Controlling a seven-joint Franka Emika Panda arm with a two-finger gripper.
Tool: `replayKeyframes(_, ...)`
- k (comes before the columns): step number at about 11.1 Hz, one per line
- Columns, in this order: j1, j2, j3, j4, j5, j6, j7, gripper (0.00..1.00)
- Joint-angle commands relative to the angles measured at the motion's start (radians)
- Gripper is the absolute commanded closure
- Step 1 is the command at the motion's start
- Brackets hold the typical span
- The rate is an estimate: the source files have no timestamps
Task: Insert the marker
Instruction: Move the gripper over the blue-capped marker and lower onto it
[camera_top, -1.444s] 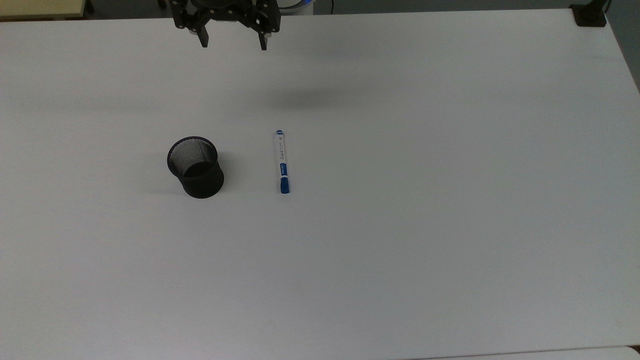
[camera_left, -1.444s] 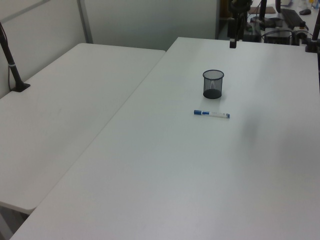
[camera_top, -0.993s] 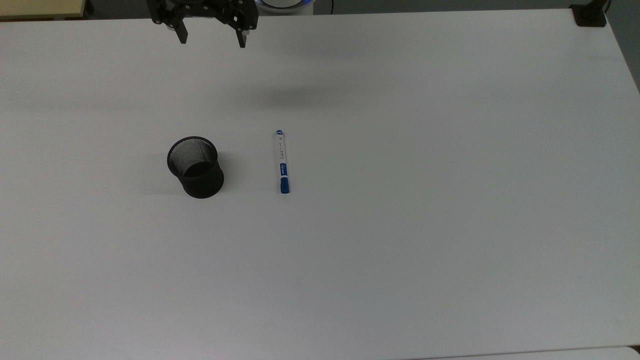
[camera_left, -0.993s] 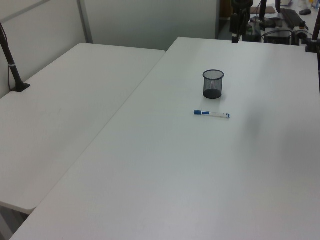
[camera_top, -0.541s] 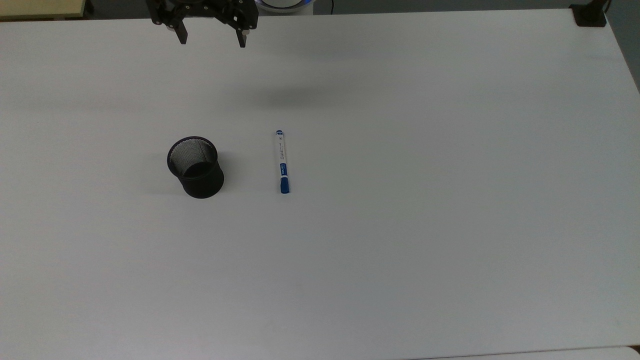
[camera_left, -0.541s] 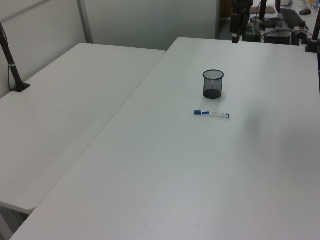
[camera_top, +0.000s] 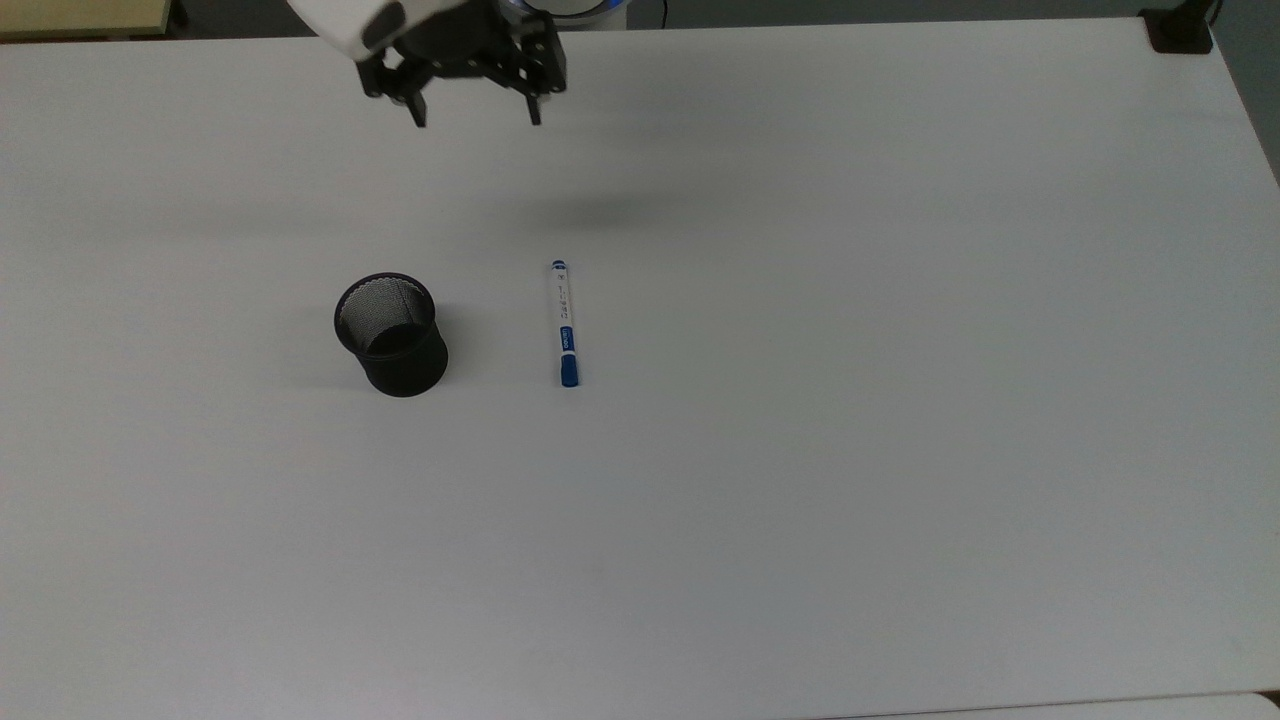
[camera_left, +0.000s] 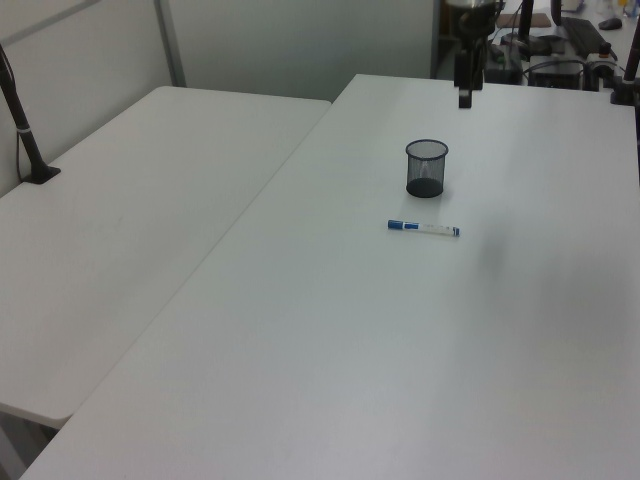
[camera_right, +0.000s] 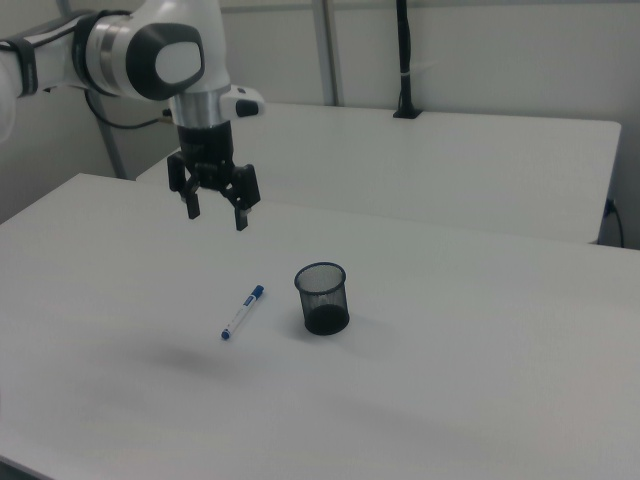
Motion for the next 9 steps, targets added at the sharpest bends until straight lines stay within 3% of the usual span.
replayKeyframes(1,0.083,0.062,-0.003,0.003,0.026,-0.011,-0.017,0.0)
replayKeyframes(4,0.116,0.15,-0.004,0.0,0.026,0.096,-0.003,0.1)
replayKeyframes(9,0.132,0.306,-0.006,0.004,0.01,0.355,0.053,0.17)
